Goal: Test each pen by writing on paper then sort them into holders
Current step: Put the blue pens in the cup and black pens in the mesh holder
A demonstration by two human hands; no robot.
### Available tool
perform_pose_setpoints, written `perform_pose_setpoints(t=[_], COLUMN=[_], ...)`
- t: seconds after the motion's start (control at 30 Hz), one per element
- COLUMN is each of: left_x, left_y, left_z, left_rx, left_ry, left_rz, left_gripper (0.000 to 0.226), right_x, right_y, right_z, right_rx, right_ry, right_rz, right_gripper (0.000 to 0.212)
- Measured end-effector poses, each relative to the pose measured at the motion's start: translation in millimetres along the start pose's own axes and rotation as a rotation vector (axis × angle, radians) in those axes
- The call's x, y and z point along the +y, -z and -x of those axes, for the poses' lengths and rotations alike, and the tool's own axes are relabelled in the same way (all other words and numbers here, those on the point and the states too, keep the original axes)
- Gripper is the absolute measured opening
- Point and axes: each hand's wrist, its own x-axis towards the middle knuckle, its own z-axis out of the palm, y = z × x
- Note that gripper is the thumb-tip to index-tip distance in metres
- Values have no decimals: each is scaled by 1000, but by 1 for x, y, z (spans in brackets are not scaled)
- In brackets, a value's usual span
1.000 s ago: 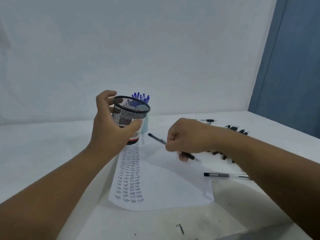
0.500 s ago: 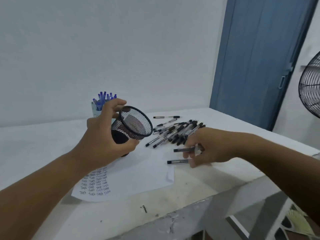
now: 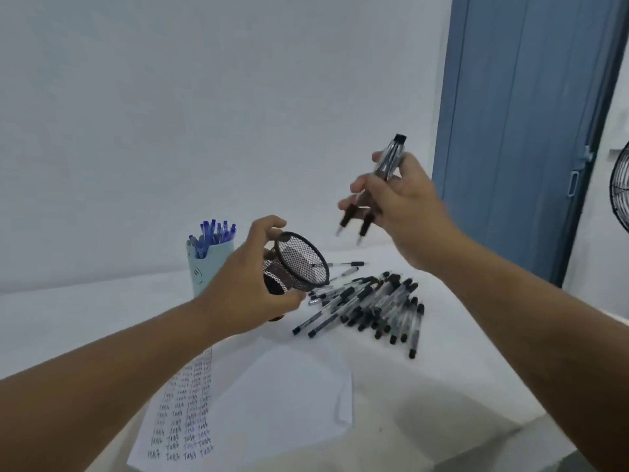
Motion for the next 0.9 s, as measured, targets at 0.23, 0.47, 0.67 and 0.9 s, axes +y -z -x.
perform_pose_setpoints(t=[0.23, 0.47, 0.67, 0.9], left_x=[-12, -53, -75, -79], left_y=[-23, -46, -47, -51], left_z=[-40, -29, -29, -30], left_rx=[173, 371, 381, 369], left_ry=[41, 112, 173, 216], left_rz=[169, 203, 192, 239], left_gripper=[87, 81, 85, 78], right_x=[62, 94, 150, 191], right_y=[-40, -3, 27, 27], right_z=[-23, -70, -110, -129], right_rx=[-68, -354, -632, -914], right_ry=[-157, -266, -288, -414], right_rz=[291, 481, 1001, 1214], right_gripper=[25, 110, 49, 78])
